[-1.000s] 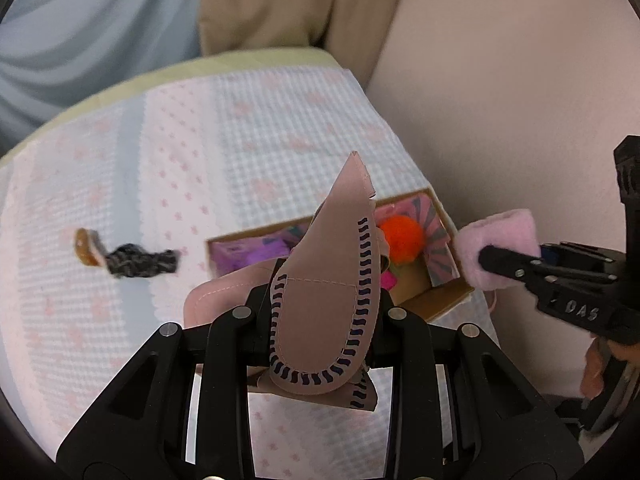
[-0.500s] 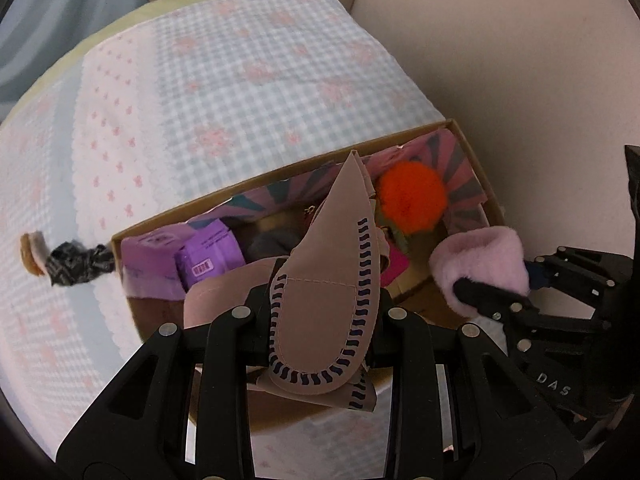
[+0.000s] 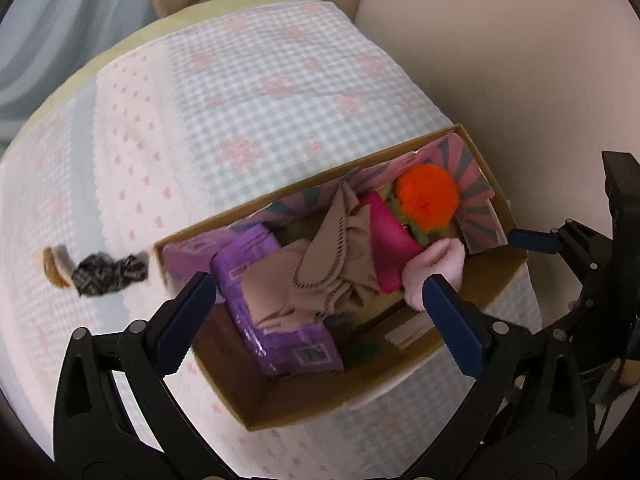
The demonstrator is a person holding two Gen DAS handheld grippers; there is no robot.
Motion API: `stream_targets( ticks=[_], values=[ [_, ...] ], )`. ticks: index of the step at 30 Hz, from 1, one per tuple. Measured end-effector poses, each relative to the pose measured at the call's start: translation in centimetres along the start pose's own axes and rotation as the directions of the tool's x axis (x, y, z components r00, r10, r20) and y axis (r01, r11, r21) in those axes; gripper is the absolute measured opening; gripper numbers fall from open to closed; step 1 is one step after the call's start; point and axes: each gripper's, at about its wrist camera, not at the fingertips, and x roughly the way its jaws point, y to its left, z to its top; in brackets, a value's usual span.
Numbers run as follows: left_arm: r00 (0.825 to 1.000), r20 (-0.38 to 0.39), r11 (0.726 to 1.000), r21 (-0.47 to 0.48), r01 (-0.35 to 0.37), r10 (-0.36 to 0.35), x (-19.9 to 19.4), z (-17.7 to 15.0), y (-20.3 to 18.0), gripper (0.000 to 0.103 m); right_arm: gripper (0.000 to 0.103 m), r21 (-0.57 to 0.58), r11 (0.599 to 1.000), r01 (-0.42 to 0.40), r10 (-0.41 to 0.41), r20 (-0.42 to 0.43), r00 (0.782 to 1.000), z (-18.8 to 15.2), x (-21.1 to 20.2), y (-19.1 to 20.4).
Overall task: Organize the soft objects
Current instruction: 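Carry slipper and pouch into the box and open both tools, then lift both tools away from the box toward the remaining items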
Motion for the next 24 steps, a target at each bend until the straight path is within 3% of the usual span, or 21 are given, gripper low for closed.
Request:
stream_targets(
  ticks=[11,19,24],
  values=[
    [0.999,0.042,0.999,-0.049,-0.023,0.025,-3.2,-2.6,1.0,0.103,0.103,-0.047,0.998,0.036,-0.032,0.079,0.996,0.2,-3.2,1.7],
    [0.99,0.135,0.995,-0.095,-0.031,0.043,-9.3,-4.8,1.4,0.103,0.103,-0.049,0.996,0.08,-0.071,0.161,0.984,0.0,-8.7,4.4],
    [0.973,0.215,0.988,-0.144,-0.047,0.078,-14.3,-6.7,2.3,0.103,0.103,-0.007,0.997,0.073,-0.069,0.247,0.967,-0.1,-13.2,6.5]
  ],
)
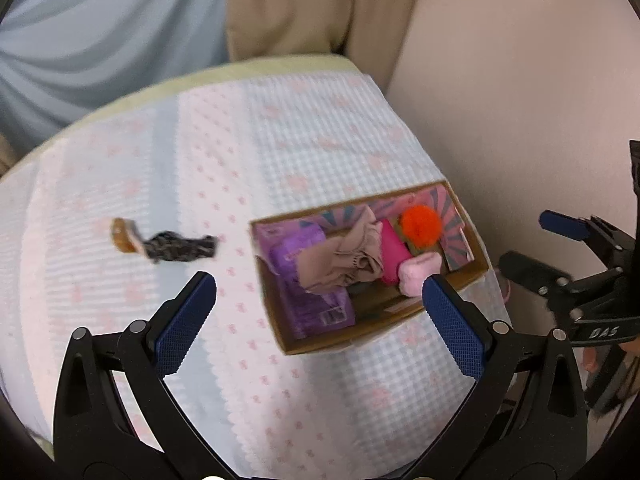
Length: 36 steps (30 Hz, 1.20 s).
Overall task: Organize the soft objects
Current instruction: 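Lift both tools away from the box toward the remaining items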
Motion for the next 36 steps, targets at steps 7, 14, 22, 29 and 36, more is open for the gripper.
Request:
stream_targets(
  ticks=[7,14,22,29,36],
  values=[
    [0.992,0.113,0.997,-0.052,-0.055,0.06,-7.3,-2.0,2.3,0.103,0.103,0.023,1.0,0.02,-0.021,0.072,0.997,0.4,-5.5,4.5],
    [0.98,0.155,0.982,-0.161,-0.097,0.122,-11.9,-5.1,6.2,0.103,0.103,0.014,1.0,-0.015,0.014,0.115,0.993,0.1,-7.4,7.9],
    [0.977,0.152,0.96,-0.257,-0.109,0.152,-13.6,-7.1,12.4,0.103,0.103,-0.063,0.998,-0.026,0.033,0.124,0.992,0.4,-7.4,12.1],
    [0.984,0.141,0.958,-0.28,-0.07,0.113,-13.0,-6.5,18.6,0.103,0.103,-0.042,0.997,-0.069,0.074,0.122,0.99,1.4,-5.8,16.7],
    [0.99,0.128,0.935,-0.354,-0.013,0.062,-10.1,-4.0,27.1,0.103,0.103,-0.058,0.99,-0.132,0.136,0.069,0.988,4.0,-1.3,22.1]
  ],
)
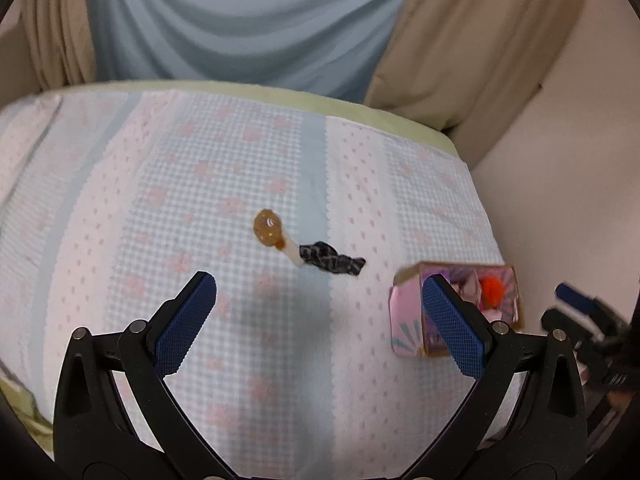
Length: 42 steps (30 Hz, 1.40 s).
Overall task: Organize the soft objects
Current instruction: 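Lift both tools away from the box toward the remaining items, then grasp the brown teddy bear with the left tool while the right tool grasps the black cloth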
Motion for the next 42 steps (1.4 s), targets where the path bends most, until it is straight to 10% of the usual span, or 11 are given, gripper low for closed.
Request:
stream_targets(
  ticks=[22,34,38,42],
  values=[
    [0.981,-0.161,0.992,-0.071,0.102,-0.113,27.5,4.1,10.4,0.093,0.095,-0.363,0.931,-0.026,-0.094,-0.309,0.946,2.4,29.0,2.7],
    [0.966,-0.213,0.987,-0.096,0.131,-0.149,36.5,1.5,11.3,0.061,0.075,-0.501,0.865,-0.035,-0.209,-0.422,0.882,-0.5,38.5,1.8],
    [0.968,-0.217,0.989,-0.108,0.105,-0.126,37.3,1.2,11.4,0.049,0.045,-0.524,0.85,-0.057,-0.215,-0.443,0.87,-0.9,39.7,2.1],
    [0.971,-0.218,0.992,-0.095,0.083,-0.102,36.9,1.0,11.0,0.043,0.036,-0.564,0.824,-0.047,-0.237,-0.418,0.877,-1.2,39.5,2.7]
  ],
)
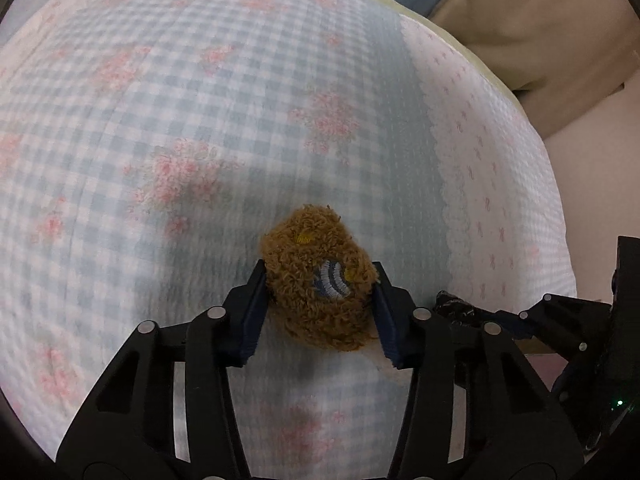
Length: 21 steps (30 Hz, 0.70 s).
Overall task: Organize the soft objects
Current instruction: 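Grasp the brown teddy bear with the left tool while the right tool grasps the black cloth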
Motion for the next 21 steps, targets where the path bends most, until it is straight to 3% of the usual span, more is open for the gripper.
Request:
stream_targets(
  ticks=[11,21],
  values=[
    [0.998,0.048,0.999,0.005,-0.032,0.032,-4.0,0.5,-0.8,0.04,0.031,0.11,0.994,-0.024,0.015,0.079,0.997,-1.8,-4.2,-0.6],
    [0.989,0.145,0.996,0.074,-0.055,0.044,-13.6,-0.7,-4.1,0.04,0.031,0.195,0.98,-0.026,-0.01,0.183,0.983,-4.4,-13.0,0.2]
  ],
)
